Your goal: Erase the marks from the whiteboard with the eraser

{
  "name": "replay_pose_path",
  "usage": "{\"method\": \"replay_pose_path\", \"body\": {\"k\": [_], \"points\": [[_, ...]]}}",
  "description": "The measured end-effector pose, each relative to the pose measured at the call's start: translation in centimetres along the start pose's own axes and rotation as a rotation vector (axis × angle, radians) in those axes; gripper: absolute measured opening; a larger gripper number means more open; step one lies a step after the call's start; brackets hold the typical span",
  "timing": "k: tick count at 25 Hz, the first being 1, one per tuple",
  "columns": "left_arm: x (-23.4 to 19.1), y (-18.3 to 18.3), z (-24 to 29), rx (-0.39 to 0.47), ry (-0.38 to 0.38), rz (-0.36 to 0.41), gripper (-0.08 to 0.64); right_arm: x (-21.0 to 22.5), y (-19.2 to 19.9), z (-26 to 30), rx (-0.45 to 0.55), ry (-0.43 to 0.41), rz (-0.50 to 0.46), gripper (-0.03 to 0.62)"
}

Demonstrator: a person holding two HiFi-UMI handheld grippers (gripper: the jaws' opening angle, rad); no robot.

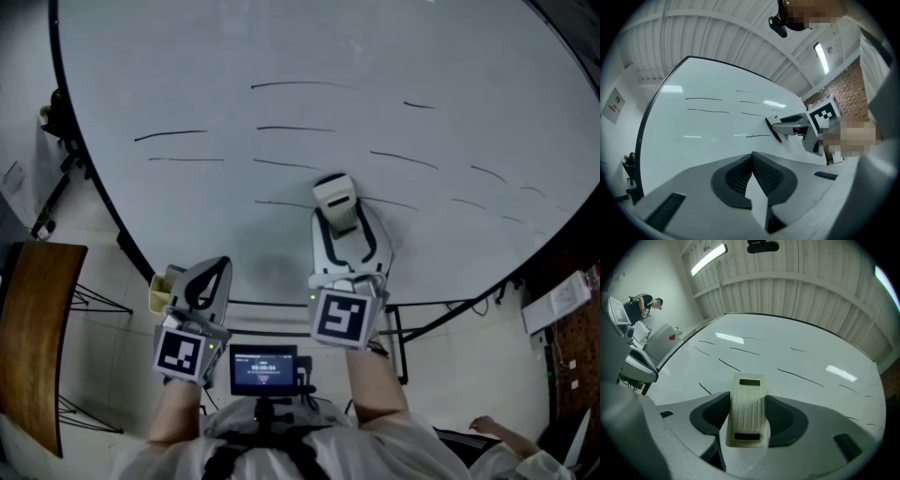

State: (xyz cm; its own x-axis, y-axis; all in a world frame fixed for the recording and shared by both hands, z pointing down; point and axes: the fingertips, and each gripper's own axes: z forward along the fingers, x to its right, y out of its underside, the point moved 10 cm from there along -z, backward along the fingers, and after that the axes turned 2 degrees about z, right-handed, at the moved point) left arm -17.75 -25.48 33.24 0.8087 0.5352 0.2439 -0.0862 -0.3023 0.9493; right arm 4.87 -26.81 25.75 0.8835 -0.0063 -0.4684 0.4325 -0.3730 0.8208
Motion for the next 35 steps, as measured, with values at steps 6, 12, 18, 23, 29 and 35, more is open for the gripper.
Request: {"method": "replay_pose_path", "body": {"k": [6, 12, 18, 23, 29, 35], "points": [[0.3, 0.6, 1.3, -0.029, 0.026, -0.026, 0.006, 0.8, 0.0, 0.1, -0.02, -0.063, 0.021, 0.245], [0.7, 0.5, 2.5, -0.006, 0.044, -0.028, 0.006, 3.0, 0.7, -0.5, -0.043, -0.031, 0.083, 0.244], [1.1, 0.5, 3.3, 0.009, 0.053, -0.03, 0.006, 7.1, 2.5, -1.8, -0.105, 0.076, 0.114, 0.244], [1.5, 0.5, 3.7, 0.008, 0.062, -0.028, 0.006, 10.8, 4.4, -3.0, -0.152, 0.167, 0.132, 0.242], [1.7, 0.2, 3.7, 0.021, 0.059, -0.018, 0.006, 12.1, 4.9, -3.9, -0.196, 0.2, 0.144, 0.236], [1.7, 0.3, 3.0, -0.018, 0.055, -0.047, 0.006, 5.5, 0.4, -2.4, -0.064, -0.04, 0.08, 0.233]]}}
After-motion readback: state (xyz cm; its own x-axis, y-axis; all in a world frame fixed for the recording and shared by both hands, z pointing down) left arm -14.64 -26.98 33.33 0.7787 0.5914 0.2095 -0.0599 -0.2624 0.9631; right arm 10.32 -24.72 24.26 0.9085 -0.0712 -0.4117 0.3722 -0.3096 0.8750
